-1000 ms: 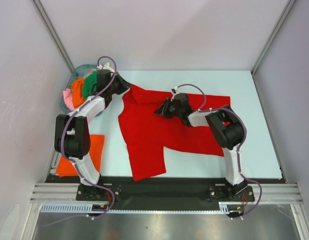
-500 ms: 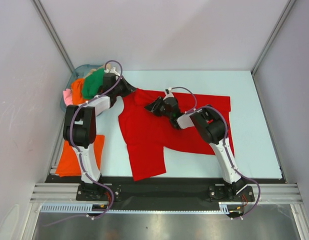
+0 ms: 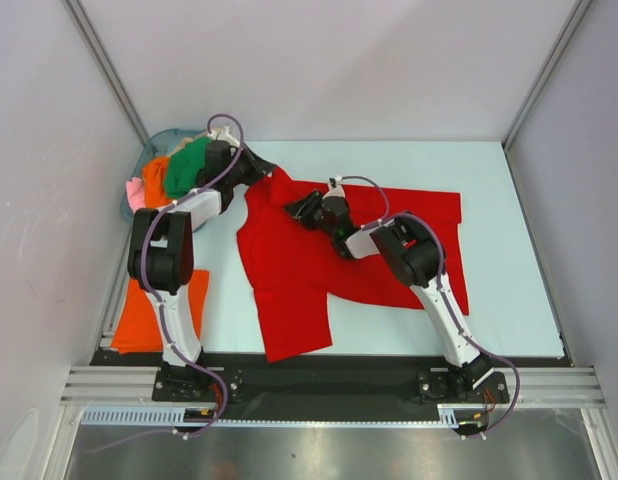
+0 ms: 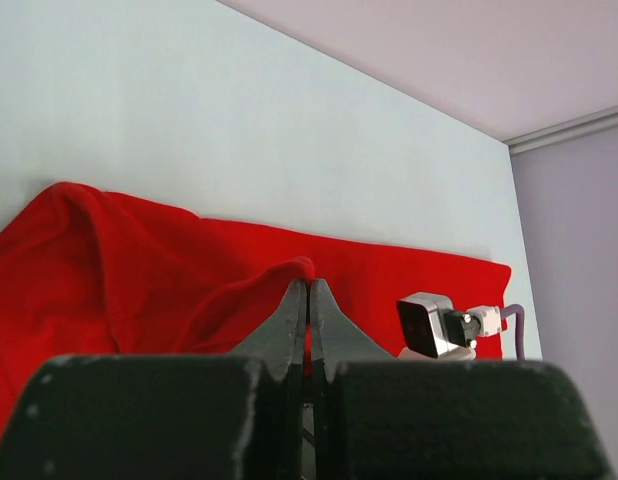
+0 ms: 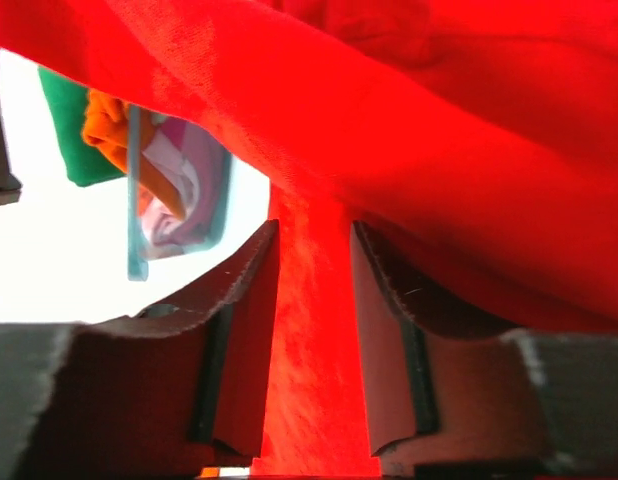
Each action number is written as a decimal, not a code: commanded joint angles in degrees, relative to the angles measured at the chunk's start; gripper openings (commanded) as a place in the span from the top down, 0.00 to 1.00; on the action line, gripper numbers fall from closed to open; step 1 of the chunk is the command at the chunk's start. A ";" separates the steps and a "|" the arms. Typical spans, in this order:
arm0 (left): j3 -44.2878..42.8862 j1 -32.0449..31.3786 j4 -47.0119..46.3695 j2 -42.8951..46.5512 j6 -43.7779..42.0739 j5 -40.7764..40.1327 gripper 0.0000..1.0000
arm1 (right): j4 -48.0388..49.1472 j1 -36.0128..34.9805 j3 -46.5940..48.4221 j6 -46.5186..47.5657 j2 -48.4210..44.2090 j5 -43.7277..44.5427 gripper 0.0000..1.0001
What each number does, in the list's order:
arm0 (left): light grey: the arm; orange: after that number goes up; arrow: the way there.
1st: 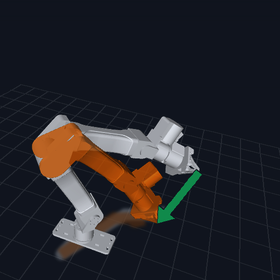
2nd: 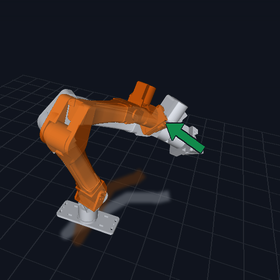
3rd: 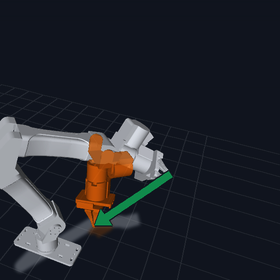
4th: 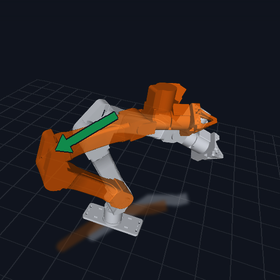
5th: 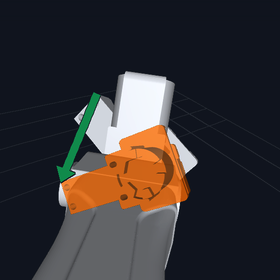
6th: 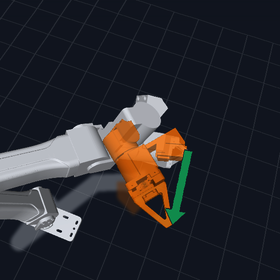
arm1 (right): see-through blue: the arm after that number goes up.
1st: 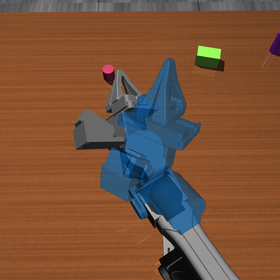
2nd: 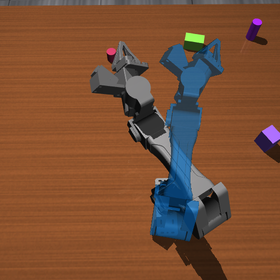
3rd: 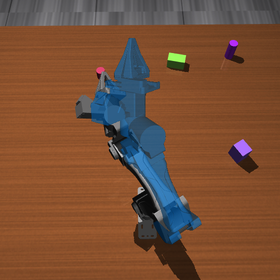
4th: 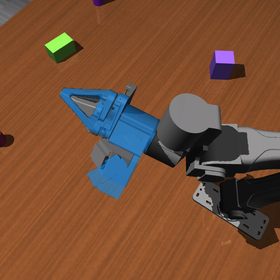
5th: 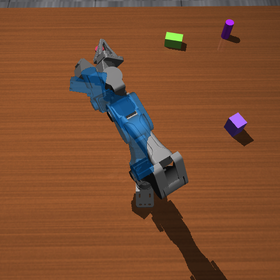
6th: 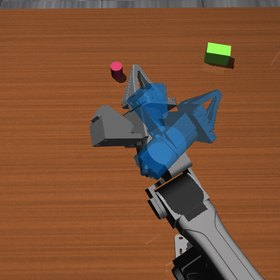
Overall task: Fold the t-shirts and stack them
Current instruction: Fold the tshirt
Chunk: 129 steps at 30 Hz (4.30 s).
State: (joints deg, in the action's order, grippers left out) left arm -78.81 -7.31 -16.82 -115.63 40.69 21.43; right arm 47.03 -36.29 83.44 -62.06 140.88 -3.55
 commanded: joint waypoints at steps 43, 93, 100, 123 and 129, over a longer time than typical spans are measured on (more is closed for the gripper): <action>9.35 0.63 15.93 13.94 2.03 -0.42 1.00 | -35.63 7.99 11.80 9.23 -8.52 -33.87 1.00; 4.13 -1.57 21.57 12.64 -15.28 -13.62 0.39 | -43.53 19.60 -0.21 27.01 -20.91 -33.44 0.51; 0.67 -1.92 21.38 6.47 -16.43 -11.77 0.54 | -16.81 13.18 -14.35 6.71 -18.71 -35.21 0.64; 7.00 -5.08 21.56 10.60 -8.69 -10.18 0.58 | -24.60 7.82 -14.89 8.53 -16.69 -27.30 0.73; 6.56 -5.08 21.48 10.69 -7.99 -9.83 0.58 | -22.51 7.11 -13.74 6.34 -15.20 -28.00 0.83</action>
State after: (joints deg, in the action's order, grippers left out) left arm -71.75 -12.51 5.43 -108.18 31.68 10.92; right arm 24.97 -28.53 68.27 -55.86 125.64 -32.84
